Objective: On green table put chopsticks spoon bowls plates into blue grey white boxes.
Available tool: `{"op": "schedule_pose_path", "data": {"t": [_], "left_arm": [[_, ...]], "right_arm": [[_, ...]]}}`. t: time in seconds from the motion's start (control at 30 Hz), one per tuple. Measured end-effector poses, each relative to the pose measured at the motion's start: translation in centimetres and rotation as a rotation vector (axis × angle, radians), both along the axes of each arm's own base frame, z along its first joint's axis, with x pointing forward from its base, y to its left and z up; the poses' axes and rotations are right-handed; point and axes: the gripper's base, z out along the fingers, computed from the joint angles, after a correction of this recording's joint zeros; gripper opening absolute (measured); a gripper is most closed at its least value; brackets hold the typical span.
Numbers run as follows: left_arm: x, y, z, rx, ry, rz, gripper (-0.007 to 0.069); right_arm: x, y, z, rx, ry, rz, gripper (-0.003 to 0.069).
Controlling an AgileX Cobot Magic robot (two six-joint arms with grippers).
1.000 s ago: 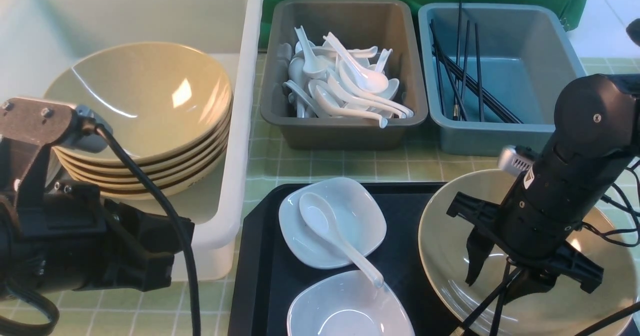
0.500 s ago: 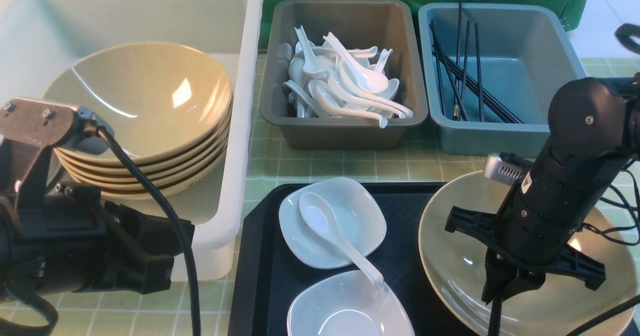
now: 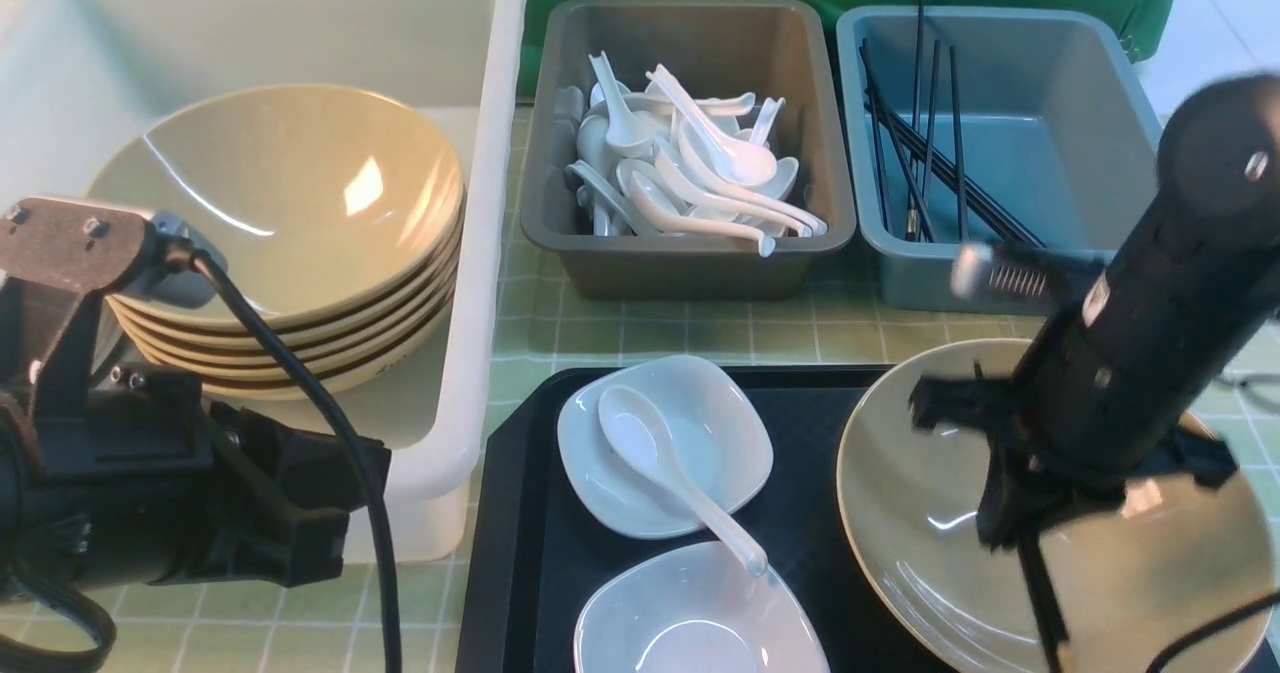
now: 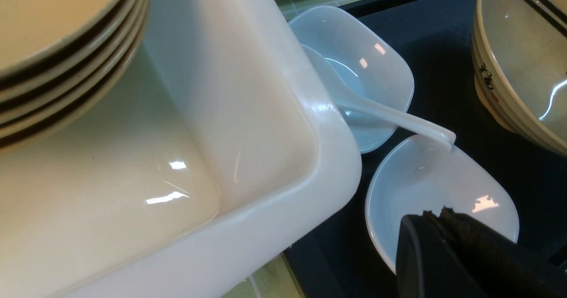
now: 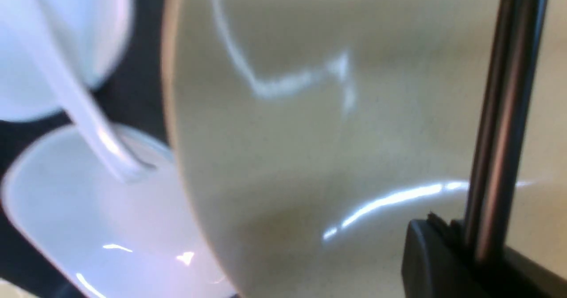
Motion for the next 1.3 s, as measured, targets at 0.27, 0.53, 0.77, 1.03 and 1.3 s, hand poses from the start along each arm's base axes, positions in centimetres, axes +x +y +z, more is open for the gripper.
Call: {"op": "schedule_pose_path", "data": {"t": [0.27, 0.53, 0.77, 1.03, 1.3], "left_arm": [[0.0, 0.0, 0.0, 0.000, -0.008, -0.001, -0.0001], [0.4, 0.0, 0.4, -0.025, -0.052, 0.026, -0.0001], [1.1, -0.5, 1.6, -0.182, -0.120, 0.093, -0.0001], [1.9, -0.8, 6.1, -0.162, -0.340, 0.006, -0.0001], [2.4, -1.0, 8.0, -0.169, -0.388, -0.004, -0.0001]], "right_arm": [[5.2, -3.0, 6.1, 0.051, -0.238, -0.038, 0.0035], [12.4, -5.3, 8.6, 0.050, -0.441, -0.083, 0.0035], [19.3, -4.8, 7.8, 0.055, -0.663, -0.065, 0.0035], [23.4, -5.8, 4.7, 0.041, -0.730, -0.104, 0.0035], [25.3, -6.4, 0.5, 0.023, -0.706, -0.124, 0.0037]]}}
